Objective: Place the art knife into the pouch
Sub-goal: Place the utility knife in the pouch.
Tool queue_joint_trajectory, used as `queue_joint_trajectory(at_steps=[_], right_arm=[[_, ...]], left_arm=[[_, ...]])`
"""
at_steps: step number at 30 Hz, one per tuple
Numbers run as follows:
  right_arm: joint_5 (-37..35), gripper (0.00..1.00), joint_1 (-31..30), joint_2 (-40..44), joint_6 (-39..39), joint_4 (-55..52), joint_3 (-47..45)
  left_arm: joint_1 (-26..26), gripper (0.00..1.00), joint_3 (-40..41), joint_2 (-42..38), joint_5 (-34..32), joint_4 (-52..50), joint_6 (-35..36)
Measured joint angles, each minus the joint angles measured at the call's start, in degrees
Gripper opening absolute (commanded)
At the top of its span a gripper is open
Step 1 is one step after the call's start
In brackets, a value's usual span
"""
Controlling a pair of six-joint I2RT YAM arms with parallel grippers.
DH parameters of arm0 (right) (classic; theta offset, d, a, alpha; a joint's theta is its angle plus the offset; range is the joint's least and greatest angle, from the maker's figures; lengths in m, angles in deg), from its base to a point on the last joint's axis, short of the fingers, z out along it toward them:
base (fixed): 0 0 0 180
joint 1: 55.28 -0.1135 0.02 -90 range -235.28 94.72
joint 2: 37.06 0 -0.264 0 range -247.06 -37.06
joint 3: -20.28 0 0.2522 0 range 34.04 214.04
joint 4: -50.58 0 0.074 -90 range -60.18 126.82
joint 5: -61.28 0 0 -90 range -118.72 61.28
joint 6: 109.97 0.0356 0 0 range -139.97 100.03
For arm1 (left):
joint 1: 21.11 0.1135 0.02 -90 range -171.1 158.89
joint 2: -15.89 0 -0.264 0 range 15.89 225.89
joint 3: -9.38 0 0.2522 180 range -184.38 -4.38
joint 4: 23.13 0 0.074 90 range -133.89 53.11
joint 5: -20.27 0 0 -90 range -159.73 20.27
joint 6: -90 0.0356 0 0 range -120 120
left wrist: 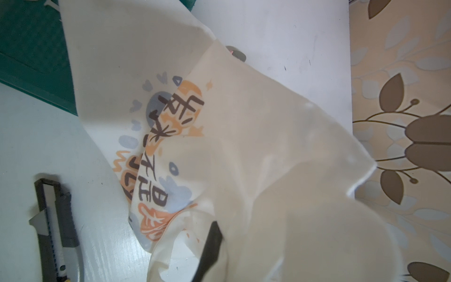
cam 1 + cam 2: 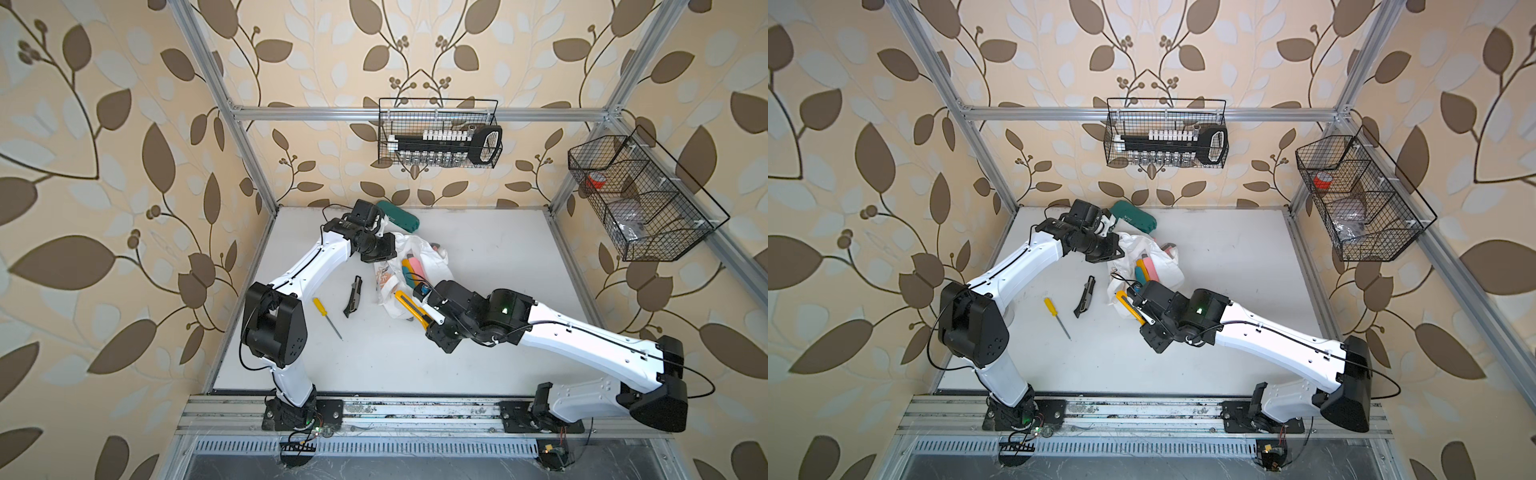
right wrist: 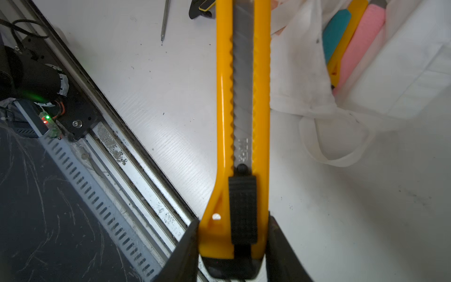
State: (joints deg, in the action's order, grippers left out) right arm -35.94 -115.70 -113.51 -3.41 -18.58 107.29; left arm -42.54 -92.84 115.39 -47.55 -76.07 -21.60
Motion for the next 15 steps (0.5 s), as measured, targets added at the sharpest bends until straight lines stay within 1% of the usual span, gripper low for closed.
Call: queue_joint_trajectory(at_steps=[3, 7, 11, 15], right_arm=[[-1.05, 0.36, 2.32, -0.15, 0.48, -2.08, 2.05], [-1.55, 0.36, 7.98, -1.73, 0.46, -4.09, 5.2], [-0.35, 0.36, 13.9, -6.73, -0.74, -4.55, 9.57], [1.79, 0.36, 17.92, -13.42, -2.29, -3.21, 13.11]], left_arm=[[0.0, 0.0, 0.02, 0.0, -0.04, 0.0, 0.0], [0.0, 0.0, 0.02, 0.0, -0.07, -0.02, 0.0], [0.0, 0.0, 0.02, 0.0, -0.07, -0.02, 0.0], [0.0, 0.0, 0.02, 0.0, -0.07, -0.02, 0.0]])
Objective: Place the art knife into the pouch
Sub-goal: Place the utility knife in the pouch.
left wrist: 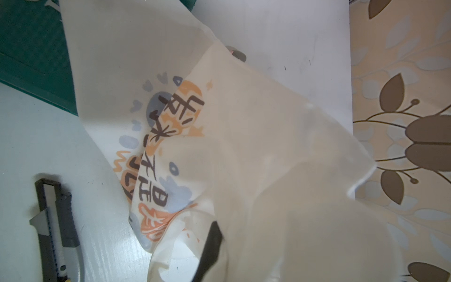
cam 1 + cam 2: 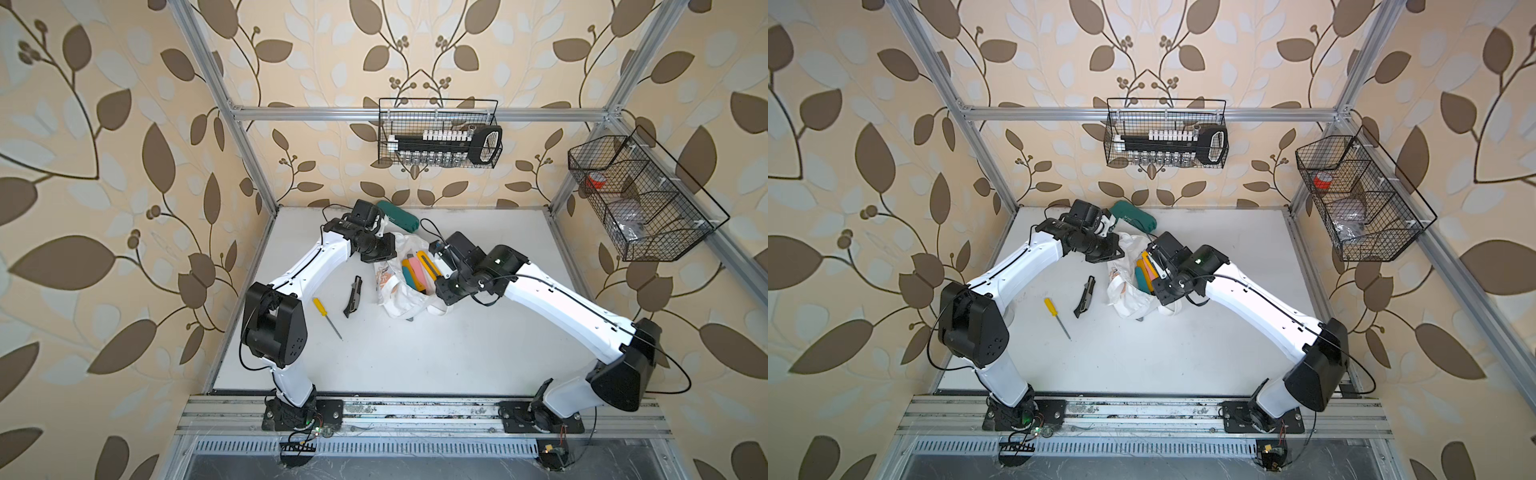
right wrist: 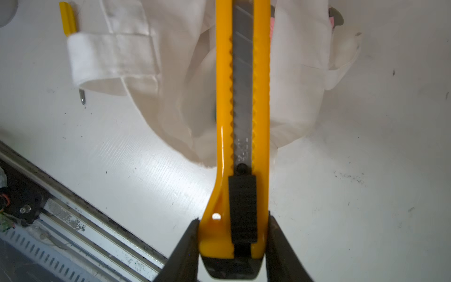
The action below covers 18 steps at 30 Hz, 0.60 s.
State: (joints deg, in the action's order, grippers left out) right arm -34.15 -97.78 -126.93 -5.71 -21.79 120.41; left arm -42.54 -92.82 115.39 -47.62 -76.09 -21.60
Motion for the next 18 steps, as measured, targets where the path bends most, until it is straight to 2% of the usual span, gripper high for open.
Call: queue_joint_trajectory(at_steps=[6, 8, 11, 15, 18], right_arm=[[4.55, 0.38, 4.13, -11.87, -2.03, 1.77, 6.29], [5.57, 0.51, 5.6, -16.11, -2.38, 2.6, 9.75], [5.86, 0.6, 7.04, -20.57, -2.95, 4.46, 13.81], [5.42, 0.65, 7.54, -19.26, -2.08, 8.09, 11.45], [3.89, 0.66, 7.08, -12.72, 0.48, 10.1, 4.33]], left_arm=[[0.0, 0.0, 0.0, 0.0, 0.0, 0.02, 0.04], [0.0, 0.0, -0.02, 0.0, 0.02, 0.02, 0.04], [0.0, 0.0, 0.0, 0.0, 0.02, 0.04, 0.02], [0.0, 0.0, 0.0, 0.0, 0.0, 0.02, 0.02], [0.0, 0.0, 0.0, 0.0, -0.02, -0.02, 0.04]])
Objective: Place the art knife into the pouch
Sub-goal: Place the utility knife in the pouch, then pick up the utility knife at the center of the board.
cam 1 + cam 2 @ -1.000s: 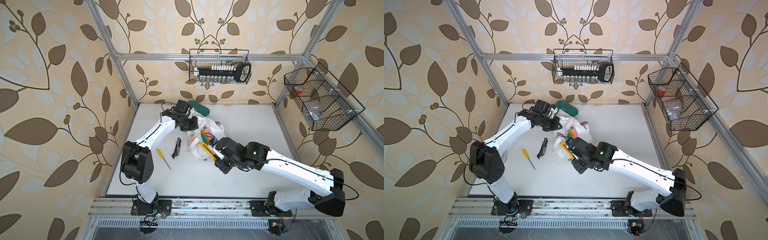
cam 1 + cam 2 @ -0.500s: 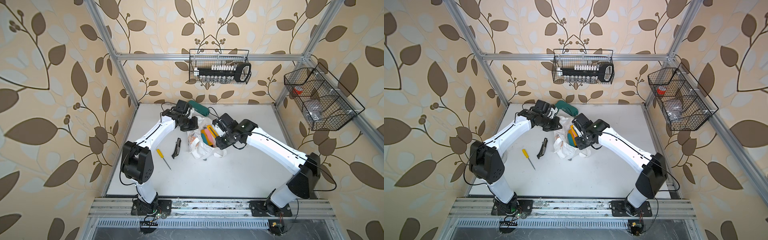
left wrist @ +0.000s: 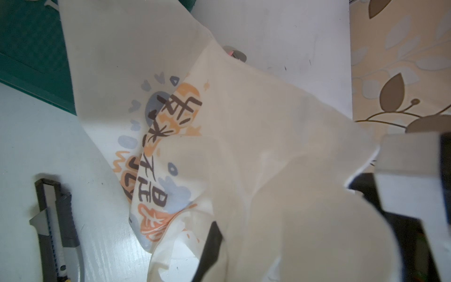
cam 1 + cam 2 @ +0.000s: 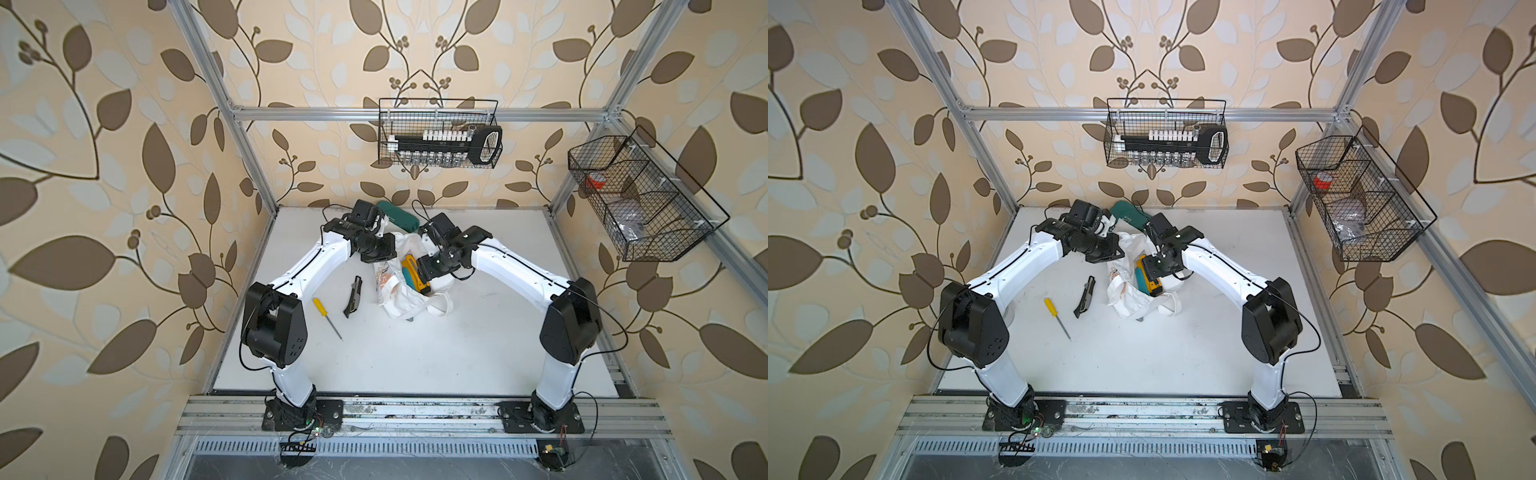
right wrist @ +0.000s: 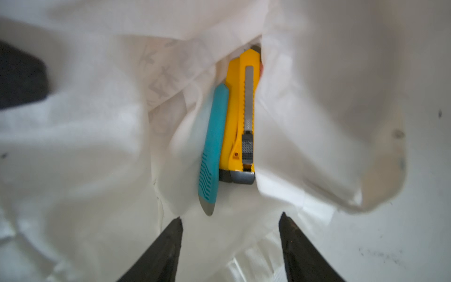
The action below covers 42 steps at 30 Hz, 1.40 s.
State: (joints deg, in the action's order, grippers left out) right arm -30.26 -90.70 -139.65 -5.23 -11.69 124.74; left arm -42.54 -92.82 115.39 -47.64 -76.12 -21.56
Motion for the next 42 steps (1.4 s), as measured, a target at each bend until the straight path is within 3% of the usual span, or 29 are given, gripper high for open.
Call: queue_joint_trajectory(at_steps=[3, 7, 11, 14, 19, 26, 42], right_arm=[[-3.61, 0.67, -2.64, 10.45, 3.56, 0.13, -7.87], [-7.23, 0.67, -13.73, 23.47, 9.46, 0.17, -14.32], [-8.55, 0.67, -25.42, 26.18, 15.54, 1.05, -16.5], [-8.33, 0.67, -29.83, 22.45, 19.12, 3.63, -17.92], [-6.99, 0.67, -31.52, 9.42, 21.68, 8.07, -16.87], [-6.38, 0.67, -31.58, -9.44, 20.72, 8.87, -4.46], [-4.92, 0.68, -23.71, -25.11, 15.8, 10.25, 14.45]], left_arm=[[0.0, 0.0, -0.04, 0.0, 0.02, -0.04, 0.0], [0.02, 0.0, -1.03, 0.63, 0.02, -0.24, 0.0], [0.13, 0.0, -2.38, 1.66, 0.04, -0.33, 0.0], [0.66, 0.0, -2.97, 2.08, 0.24, -0.48, -0.02], [1.64, 0.0, -5.68, 2.84, 0.31, -2.64, 0.04], [2.05, 0.0, -10.71, 5.38, 0.15, -4.24, 0.37], [4.66, 0.0, -16.94, 9.7, 3.04, -5.44, 0.87]])
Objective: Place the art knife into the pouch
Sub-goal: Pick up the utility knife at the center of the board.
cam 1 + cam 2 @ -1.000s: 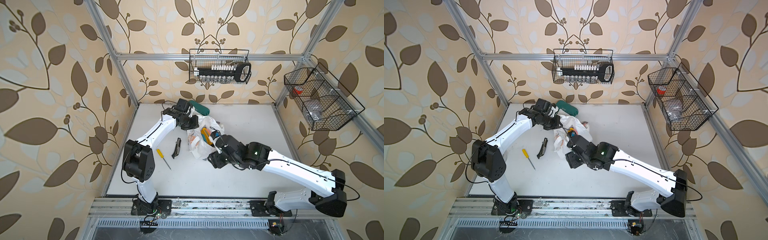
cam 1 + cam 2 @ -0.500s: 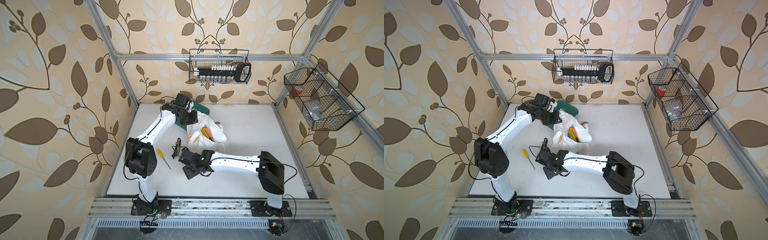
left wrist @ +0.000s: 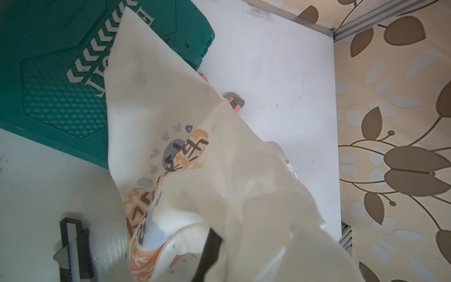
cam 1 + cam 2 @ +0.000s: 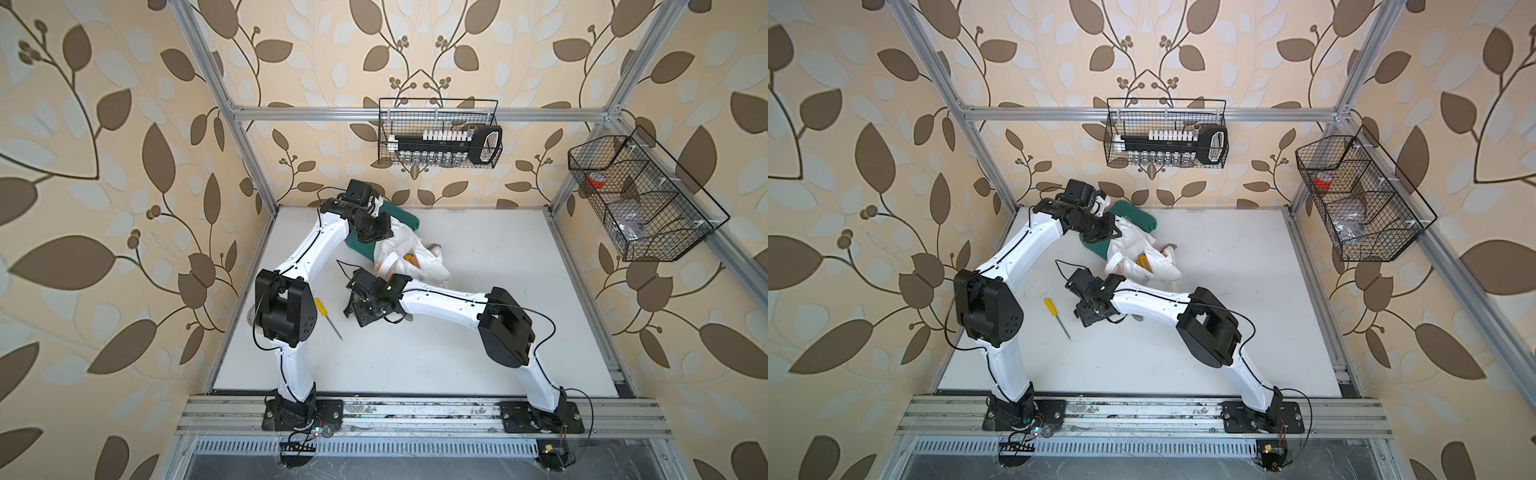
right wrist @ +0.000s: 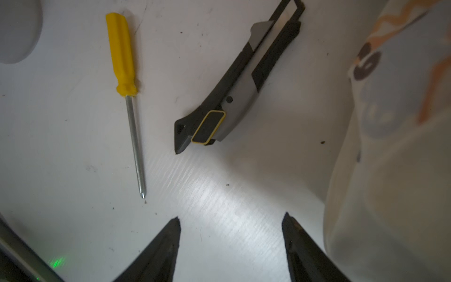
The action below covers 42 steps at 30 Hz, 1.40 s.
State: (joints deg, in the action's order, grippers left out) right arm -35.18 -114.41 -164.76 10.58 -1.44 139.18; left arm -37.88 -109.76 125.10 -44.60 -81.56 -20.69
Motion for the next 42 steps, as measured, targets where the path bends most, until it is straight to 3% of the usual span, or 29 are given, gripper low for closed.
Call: queue_joint_trajectory(at_steps=[10, 32, 36, 42], right_arm=[[-0.68, 0.69, 0.09, -5.95, -1.03, 1.29, 6.54], [-6.23, 0.7, 0.66, -13.0, 1.68, 8.11, 11.17], [-6.82, 0.67, 0.68, -13.9, 2.05, 8.15, 12.11], [-6.91, 0.53, 0.66, -13.92, 2.16, 7.69, 12.17]], left_arm=[[0.0, 0.0, -0.52, 0.96, 1.31, 0.57, 1.09], [0.39, 0.0, -0.15, 0.98, 1.55, 1.86, 1.2], [0.39, 0.0, -0.15, 0.98, 1.55, 2.03, 1.18], [0.39, 0.0, -0.15, 0.98, 1.62, 2.1, 1.18]])
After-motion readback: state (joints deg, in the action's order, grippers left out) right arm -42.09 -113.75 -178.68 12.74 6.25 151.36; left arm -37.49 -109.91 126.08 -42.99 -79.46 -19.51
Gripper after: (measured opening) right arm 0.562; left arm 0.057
